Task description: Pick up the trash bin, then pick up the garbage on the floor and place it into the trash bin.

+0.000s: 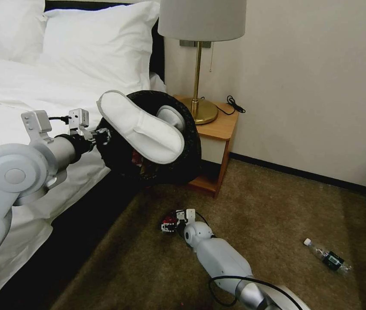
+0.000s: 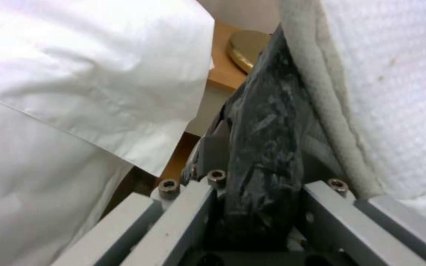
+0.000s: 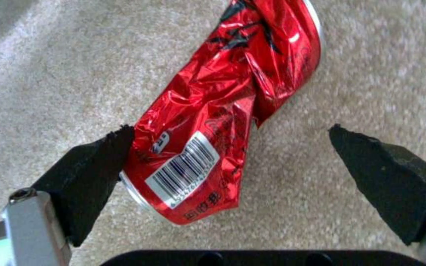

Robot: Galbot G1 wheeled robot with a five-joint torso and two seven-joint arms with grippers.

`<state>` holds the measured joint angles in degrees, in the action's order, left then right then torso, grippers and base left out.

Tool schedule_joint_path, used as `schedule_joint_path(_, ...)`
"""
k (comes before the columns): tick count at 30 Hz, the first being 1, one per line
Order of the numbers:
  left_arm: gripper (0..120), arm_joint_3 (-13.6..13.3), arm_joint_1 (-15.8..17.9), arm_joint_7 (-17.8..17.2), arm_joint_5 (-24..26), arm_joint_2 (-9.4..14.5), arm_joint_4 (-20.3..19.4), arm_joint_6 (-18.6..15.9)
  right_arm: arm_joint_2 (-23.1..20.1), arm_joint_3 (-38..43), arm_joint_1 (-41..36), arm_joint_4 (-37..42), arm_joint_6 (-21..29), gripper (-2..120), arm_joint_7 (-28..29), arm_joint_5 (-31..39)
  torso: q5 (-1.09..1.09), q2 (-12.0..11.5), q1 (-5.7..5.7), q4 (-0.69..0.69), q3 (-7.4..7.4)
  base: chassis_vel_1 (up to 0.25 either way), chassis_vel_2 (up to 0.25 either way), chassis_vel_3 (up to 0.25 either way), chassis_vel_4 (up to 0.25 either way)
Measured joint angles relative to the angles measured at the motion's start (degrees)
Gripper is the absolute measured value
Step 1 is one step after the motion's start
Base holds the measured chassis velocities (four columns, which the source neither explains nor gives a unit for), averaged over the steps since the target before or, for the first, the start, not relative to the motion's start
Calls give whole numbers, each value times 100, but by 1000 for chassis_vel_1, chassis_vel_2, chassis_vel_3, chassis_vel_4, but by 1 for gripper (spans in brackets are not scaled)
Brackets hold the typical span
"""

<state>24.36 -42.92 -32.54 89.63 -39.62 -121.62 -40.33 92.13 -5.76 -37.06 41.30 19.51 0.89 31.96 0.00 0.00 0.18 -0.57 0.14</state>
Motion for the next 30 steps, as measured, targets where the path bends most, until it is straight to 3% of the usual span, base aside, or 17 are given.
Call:
schedule_joint_path(6, 1, 7, 15, 2, 13, 30, 8, 4, -1, -24, -2, 17, -30, 100, -58, -145, 0, 0, 0, -1, 0, 0, 0, 0, 0)
schedule_joint_path(15, 1, 22, -17, 12, 6, 42, 42, 5, 0, -128, -36, 371, 288, 100, 110, 239, 0, 0, 0, 0, 0, 0, 0, 0, 0)
schedule_joint_path(29, 1, -3, 41, 26, -19, 11, 91, 5, 0, -210, -46, 234, 304, 99, 237, 144, 0, 0, 1, 0, 0, 0, 0, 0, 0)
schedule_joint_path(30, 1, -8, 55, 28, -16, 21, 93, 7, 0, -222, -41, 230, 300, 91, 182, 84, 0, 0, 1, 0, 0, 0, 0, 0, 0)
